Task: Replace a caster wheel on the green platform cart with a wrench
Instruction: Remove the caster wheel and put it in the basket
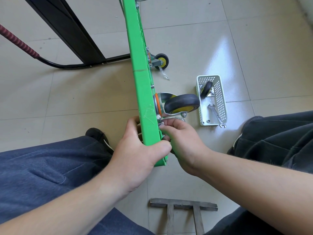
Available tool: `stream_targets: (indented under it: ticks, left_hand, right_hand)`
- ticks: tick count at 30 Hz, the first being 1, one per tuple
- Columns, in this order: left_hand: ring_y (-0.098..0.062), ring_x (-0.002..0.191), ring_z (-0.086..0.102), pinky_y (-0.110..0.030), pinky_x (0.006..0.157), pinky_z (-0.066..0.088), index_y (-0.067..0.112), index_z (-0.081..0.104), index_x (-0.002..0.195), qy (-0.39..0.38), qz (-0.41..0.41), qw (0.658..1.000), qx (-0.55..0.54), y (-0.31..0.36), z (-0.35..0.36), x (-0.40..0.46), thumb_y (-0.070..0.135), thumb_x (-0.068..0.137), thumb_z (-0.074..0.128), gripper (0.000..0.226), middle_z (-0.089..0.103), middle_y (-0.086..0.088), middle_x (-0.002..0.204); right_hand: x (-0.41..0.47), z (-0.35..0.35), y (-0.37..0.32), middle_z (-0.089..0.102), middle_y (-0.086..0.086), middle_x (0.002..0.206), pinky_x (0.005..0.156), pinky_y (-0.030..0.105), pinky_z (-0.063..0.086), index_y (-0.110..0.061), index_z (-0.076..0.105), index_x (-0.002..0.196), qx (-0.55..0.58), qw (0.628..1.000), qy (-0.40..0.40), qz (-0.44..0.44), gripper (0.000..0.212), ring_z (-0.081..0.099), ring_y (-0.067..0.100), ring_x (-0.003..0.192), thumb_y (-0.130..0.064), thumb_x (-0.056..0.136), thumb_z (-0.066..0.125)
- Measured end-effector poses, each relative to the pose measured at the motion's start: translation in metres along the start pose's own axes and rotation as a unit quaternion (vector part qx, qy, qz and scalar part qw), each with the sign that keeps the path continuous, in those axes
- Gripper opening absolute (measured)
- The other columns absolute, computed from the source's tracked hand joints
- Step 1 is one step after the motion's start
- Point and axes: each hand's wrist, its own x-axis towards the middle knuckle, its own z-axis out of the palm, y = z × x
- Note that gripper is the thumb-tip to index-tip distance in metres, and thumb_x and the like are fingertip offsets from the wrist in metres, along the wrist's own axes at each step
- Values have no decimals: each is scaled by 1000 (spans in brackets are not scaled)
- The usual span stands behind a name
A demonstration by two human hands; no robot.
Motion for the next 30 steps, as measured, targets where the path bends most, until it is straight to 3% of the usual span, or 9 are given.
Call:
stream_targets:
  ticks: [5, 10, 15, 19, 22, 27, 30]
  left_hand:
    - [-12, 86, 75, -22, 65, 58, 31, 55, 116, 1, 3, 1000, -2, 1, 1, 0, 25, 62, 71, 57, 76, 9, 96]
    - [-16, 88, 75, -22, 64, 59, 30, 54, 116, 4, 0, 1000, -4, 1, 1, 0, 25, 63, 71, 56, 76, 6, 96]
    - [-11, 83, 74, -19, 61, 56, 30, 54, 117, 3, -2, 1000, -6, 2, 1, -1, 26, 62, 71, 57, 75, 7, 95]
    - [-10, 82, 74, -19, 62, 56, 30, 54, 117, 0, -1, 1000, -8, 3, 1, -1, 26, 63, 71, 58, 75, 8, 95]
    - [-8, 83, 74, -20, 64, 58, 30, 54, 117, -2, 1, 1000, -9, 2, 0, -1, 25, 63, 71, 57, 76, 10, 96]
    - [-16, 91, 75, -31, 74, 64, 31, 54, 117, -1, -1, 1000, 1, 1, 0, 0, 25, 63, 71, 57, 76, 7, 99]
    - [-15, 88, 74, -29, 71, 63, 30, 54, 118, 1, 0, 1000, 2, 1, 0, 0, 26, 63, 71, 57, 76, 6, 97]
  right_hand:
    - [-3, 0, -9, 50, 2, 75, 54, 26, 41, -13, 61, 95, 27, 999, -10, 18, 3, 43, 10, 48, -15, 97, 62]
    - [-1, 2, -5, 54, 6, 76, 56, 28, 45, -14, 60, 85, -15, 1000, 7, 3, 27, 50, 18, 61, -37, 93, 71]
    - [0, -2, -5, 60, 2, 79, 56, 27, 43, -12, 67, 99, -14, 1000, 0, -15, 7, 49, 11, 58, -19, 97, 67]
    - [-1, -1, -4, 59, 3, 82, 55, 27, 44, -14, 66, 106, -17, 1000, -2, -13, 8, 50, 11, 59, -18, 98, 64]
    - [-2, 0, -6, 56, 1, 80, 57, 28, 44, -16, 64, 100, 5, 1000, -3, 8, 5, 48, 9, 54, -20, 96, 63]
    - [-1, 2, -7, 57, 3, 77, 63, 34, 46, -14, 60, 83, -20, 1000, 15, 20, 27, 52, 19, 64, -37, 93, 69]
    - [-1, 1, -5, 54, 2, 69, 59, 30, 44, -12, 61, 83, -21, 1000, 14, 2, 29, 50, 16, 59, -37, 90, 72]
